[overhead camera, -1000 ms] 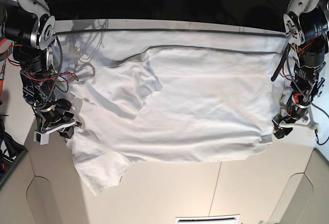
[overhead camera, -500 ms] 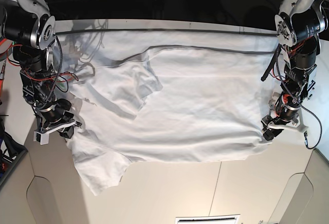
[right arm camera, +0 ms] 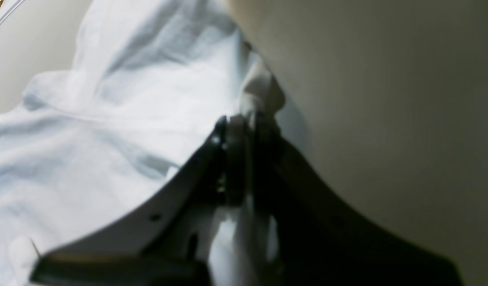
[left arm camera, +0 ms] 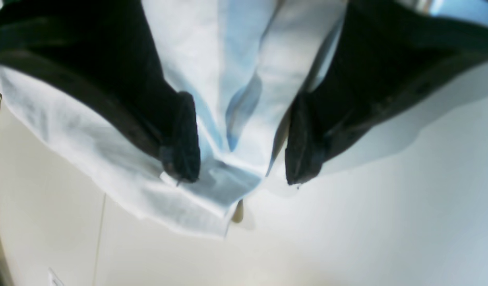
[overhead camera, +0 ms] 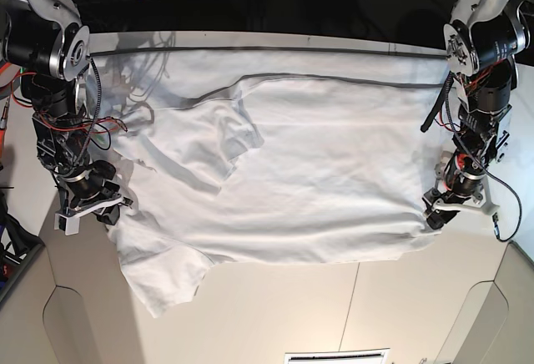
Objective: Layout the t-shirt on the table in an organized manner, then fold the t-shirt properly
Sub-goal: 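Lift the hem corners with both grippers toward the folded edge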
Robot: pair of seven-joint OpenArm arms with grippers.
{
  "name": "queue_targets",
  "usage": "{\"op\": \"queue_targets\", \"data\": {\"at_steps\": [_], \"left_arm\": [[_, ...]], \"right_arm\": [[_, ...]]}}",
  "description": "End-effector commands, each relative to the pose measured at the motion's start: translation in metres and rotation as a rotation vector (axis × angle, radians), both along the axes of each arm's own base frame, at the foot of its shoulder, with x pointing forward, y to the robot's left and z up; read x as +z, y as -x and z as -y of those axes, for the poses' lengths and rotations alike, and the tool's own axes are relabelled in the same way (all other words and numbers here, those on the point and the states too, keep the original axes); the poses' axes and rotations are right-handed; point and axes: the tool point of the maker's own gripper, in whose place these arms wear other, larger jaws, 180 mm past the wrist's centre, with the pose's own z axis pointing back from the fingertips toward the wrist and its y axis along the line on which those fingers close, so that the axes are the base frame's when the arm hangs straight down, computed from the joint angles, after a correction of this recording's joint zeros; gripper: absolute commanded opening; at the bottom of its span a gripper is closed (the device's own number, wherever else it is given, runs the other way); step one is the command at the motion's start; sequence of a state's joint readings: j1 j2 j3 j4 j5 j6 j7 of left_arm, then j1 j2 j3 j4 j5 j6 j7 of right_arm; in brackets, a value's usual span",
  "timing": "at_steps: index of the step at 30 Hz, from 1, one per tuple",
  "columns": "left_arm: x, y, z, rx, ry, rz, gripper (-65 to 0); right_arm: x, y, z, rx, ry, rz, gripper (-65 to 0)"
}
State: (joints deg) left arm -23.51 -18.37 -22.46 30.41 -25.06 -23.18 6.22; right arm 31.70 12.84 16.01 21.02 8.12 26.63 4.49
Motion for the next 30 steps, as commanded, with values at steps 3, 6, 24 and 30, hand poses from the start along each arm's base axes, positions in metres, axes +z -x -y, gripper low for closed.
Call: {"op": "queue_targets", "data": {"at_steps": [3,6,24,30], "left_arm": [[0.014,-0.013,0.002,-0.004,0.000,0.043,-27.6],[0.013,-0.015,0.009,-0.010,0.012,0.046,-27.6],[0.030,-0.046,0.053,-0.202,-0.069,0.053,-46.5],[0.036,-0.046,0.039,-0.184,-0.092,0.071,-65.0]], "right_arm": [[0.010,-0.009,0.005,0.000,0.007,0.021,-65.0],[0.010,-0.009,0.005,0.000,0.007,0.021,-65.0],[0.011,-0.009,0.008,-0.002,0.011,0.021,-65.0],[0.013,-0.008,0.013,0.007,0.012,0.028,-65.0]]}}
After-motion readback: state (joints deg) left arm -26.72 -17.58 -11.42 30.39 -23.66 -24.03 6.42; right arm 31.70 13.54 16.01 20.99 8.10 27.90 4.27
